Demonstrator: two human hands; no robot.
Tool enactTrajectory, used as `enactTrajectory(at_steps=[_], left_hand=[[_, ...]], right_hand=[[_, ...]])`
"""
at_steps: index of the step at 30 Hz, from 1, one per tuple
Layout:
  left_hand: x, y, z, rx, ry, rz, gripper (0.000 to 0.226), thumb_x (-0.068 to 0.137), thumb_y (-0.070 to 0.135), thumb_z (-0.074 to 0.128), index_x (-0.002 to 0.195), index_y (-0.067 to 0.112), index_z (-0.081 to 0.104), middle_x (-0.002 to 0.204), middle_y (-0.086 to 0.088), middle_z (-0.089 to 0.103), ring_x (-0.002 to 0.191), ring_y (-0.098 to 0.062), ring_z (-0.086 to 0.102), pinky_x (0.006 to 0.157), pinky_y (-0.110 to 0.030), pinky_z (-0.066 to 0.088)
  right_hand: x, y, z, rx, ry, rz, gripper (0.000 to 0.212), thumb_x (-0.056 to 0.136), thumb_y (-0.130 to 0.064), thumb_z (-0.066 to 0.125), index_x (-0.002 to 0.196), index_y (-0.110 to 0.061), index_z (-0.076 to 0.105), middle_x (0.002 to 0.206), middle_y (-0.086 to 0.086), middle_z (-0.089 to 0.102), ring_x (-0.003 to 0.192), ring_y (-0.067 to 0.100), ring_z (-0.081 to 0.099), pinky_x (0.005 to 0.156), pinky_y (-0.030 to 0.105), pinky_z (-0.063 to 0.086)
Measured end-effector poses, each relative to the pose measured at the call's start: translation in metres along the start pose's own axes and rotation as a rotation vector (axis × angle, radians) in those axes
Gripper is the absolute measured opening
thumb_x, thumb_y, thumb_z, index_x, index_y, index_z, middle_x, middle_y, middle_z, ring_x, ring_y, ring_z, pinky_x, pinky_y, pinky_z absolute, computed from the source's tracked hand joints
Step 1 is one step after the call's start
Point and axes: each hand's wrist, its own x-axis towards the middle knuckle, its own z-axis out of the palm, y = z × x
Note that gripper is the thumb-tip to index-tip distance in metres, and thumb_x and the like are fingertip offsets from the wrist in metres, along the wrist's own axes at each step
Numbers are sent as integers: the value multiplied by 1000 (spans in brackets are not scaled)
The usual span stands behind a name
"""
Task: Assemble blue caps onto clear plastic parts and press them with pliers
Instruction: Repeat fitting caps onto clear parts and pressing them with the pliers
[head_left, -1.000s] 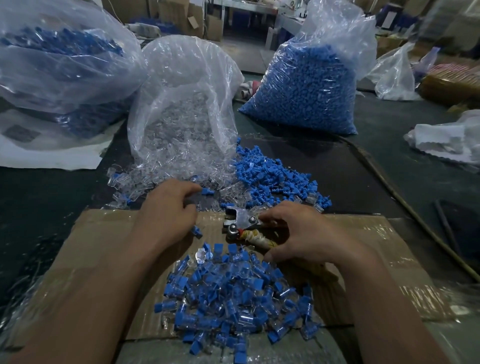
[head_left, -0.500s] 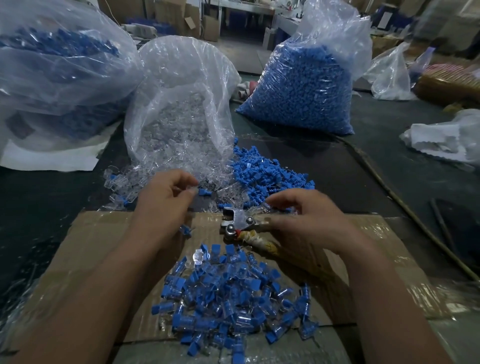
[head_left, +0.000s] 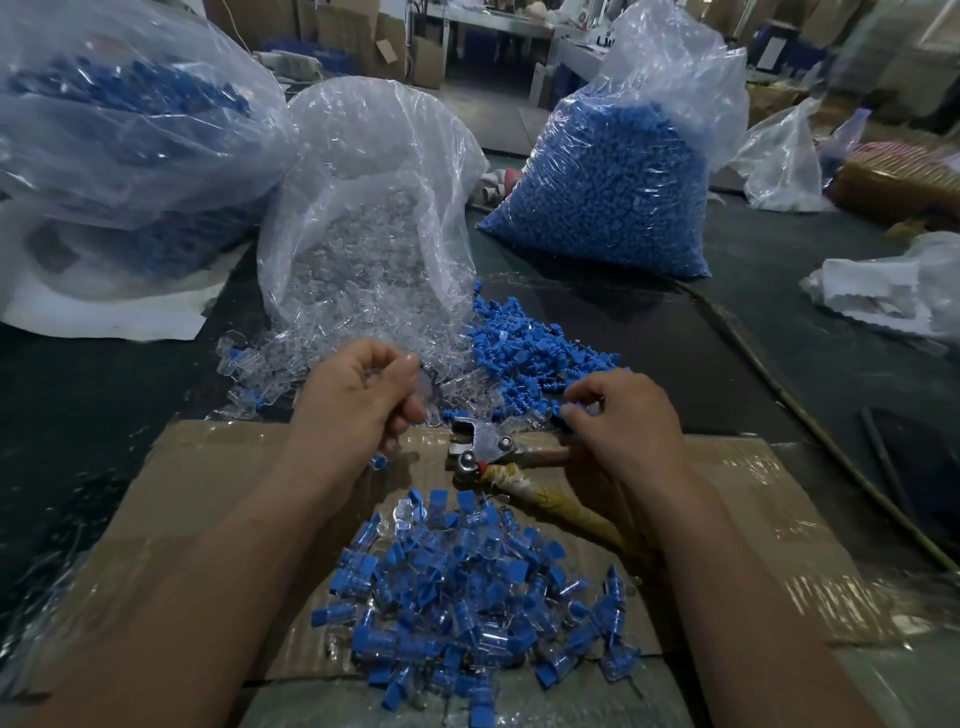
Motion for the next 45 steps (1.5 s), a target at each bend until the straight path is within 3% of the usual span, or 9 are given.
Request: enactTrajectory(at_steps=[5, 11, 16, 20, 24, 28, 35, 41, 45], left_hand=[[-1, -1, 1, 4, 6, 4, 6, 83, 12, 59, 79, 10, 61, 59, 1, 67, 48, -4, 56, 44, -15, 46], [0, -2, 0, 126, 4, 33, 11, 82, 5, 62, 75, 13, 62, 63, 2, 68, 54, -3, 60, 46, -13, 48], [-1, 1, -4, 287, -12, 57, 18, 78, 5, 67, 74, 22, 63, 72, 0, 67, 62, -6, 64, 50, -17, 49], [-1, 10, -21, 406, -195, 18, 21, 73, 1, 71, 74, 21, 65, 67, 2, 67, 57, 1, 64, 47, -7, 45], [0, 11, -26, 552, -341, -59, 21, 69, 6, 77, 76, 22, 67, 64, 2, 67, 54, -4, 62, 52, -13, 48], [0, 9, -23, 680, -351, -44, 25, 68, 7, 79, 73, 27, 65, 59, 9, 63, 53, 6, 58, 50, -5, 41], [-1, 13, -23, 835, -382, 57, 31, 71, 8, 76, 70, 35, 62, 66, 11, 62, 57, 12, 54, 52, -3, 40], [0, 12, -22, 793, -361, 76, 30, 75, 8, 73, 72, 34, 60, 65, 6, 66, 60, 2, 60, 55, -7, 43], [-4, 13, -23, 471, -310, 16, 22, 82, -2, 60, 83, 20, 59, 69, 0, 63, 59, -3, 63, 54, -12, 48]], right_hand=[[4, -2, 3, -84, -145, 38, 20, 83, -33, 65, 100, -24, 70, 102, -3, 67, 99, 17, 55, 91, 39, 45], [3, -1, 4, -95, -149, 40, 15, 85, -30, 62, 96, -24, 71, 99, -4, 67, 101, 17, 54, 94, 42, 43], [1, 2, 3, -41, -98, 16, 12, 87, -28, 61, 92, -23, 71, 94, -5, 67, 93, 14, 54, 91, 41, 44], [-1, 3, 2, 32, -32, 9, 10, 86, -26, 61, 88, -23, 71, 87, -10, 65, 81, 6, 51, 88, 37, 45], [-2, 2, 1, 68, 36, -27, 8, 86, -24, 62, 83, -24, 70, 79, -13, 57, 79, 6, 50, 79, 30, 43], [-5, 1, -2, 123, 101, -39, 8, 86, -23, 63, 78, -25, 63, 80, -13, 49, 80, 8, 50, 75, 27, 41], [-8, -3, -5, 209, 119, -61, 6, 87, -22, 61, 81, -24, 62, 75, -16, 53, 69, 0, 49, 66, 20, 37], [-11, -5, -8, 268, 123, -58, 9, 87, -21, 62, 79, -25, 61, 74, -21, 52, 70, -3, 51, 62, 9, 36], [-15, -11, -11, 367, 111, -54, 15, 86, -20, 62, 76, -31, 59, 73, -20, 56, 70, -4, 55, 60, 6, 40]])
